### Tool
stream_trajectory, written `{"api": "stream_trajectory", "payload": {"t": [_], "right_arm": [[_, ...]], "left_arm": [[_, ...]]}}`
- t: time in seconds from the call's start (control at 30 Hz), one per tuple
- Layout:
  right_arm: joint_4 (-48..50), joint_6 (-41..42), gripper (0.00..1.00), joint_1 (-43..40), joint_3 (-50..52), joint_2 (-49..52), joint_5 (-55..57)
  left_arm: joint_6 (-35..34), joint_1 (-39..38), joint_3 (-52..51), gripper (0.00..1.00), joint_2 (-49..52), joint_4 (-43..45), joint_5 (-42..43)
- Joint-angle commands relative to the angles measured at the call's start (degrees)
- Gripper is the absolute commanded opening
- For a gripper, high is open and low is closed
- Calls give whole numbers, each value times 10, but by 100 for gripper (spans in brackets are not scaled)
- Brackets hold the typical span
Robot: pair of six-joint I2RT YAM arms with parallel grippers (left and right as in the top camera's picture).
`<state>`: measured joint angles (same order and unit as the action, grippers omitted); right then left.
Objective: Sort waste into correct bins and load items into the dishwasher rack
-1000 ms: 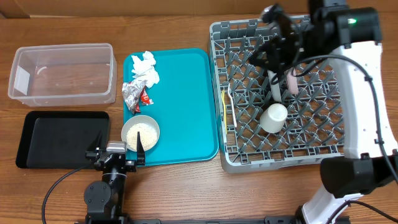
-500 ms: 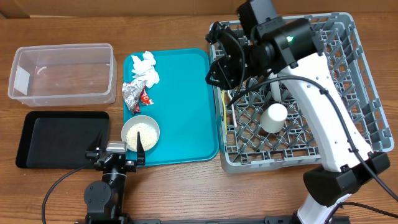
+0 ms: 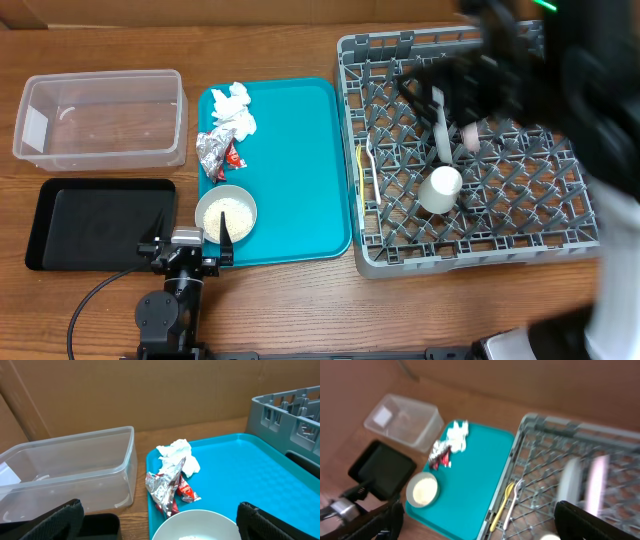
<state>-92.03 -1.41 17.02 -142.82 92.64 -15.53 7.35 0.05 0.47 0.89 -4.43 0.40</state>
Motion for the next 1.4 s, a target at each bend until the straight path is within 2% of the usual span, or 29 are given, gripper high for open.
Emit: {"api": "stream_trajectory", "payload": {"t": [0.0, 0.07, 0.13, 0.37, 1.3, 1.37], "right_arm": [[-25, 17, 100, 1, -17, -78, 53], [-50, 23, 100, 1, -16, -110, 80], [-50, 46, 100, 1, -6, -141, 107], [-48, 47, 100, 1, 0, -213, 140], [-50, 47, 100, 1, 0, -213, 140], [-50, 47, 100, 1, 0, -213, 140]], "left_arm": [[-10, 3, -2, 100, -2, 0, -2], [-10, 3, -2, 100, -2, 0, -2], [-10, 3, -2, 100, -2, 0, -2], [-10, 3, -2, 100, -2, 0, -2], [-10, 3, -2, 100, -2, 0, -2], [-28, 3, -2, 100, -2, 2, 20]]}}
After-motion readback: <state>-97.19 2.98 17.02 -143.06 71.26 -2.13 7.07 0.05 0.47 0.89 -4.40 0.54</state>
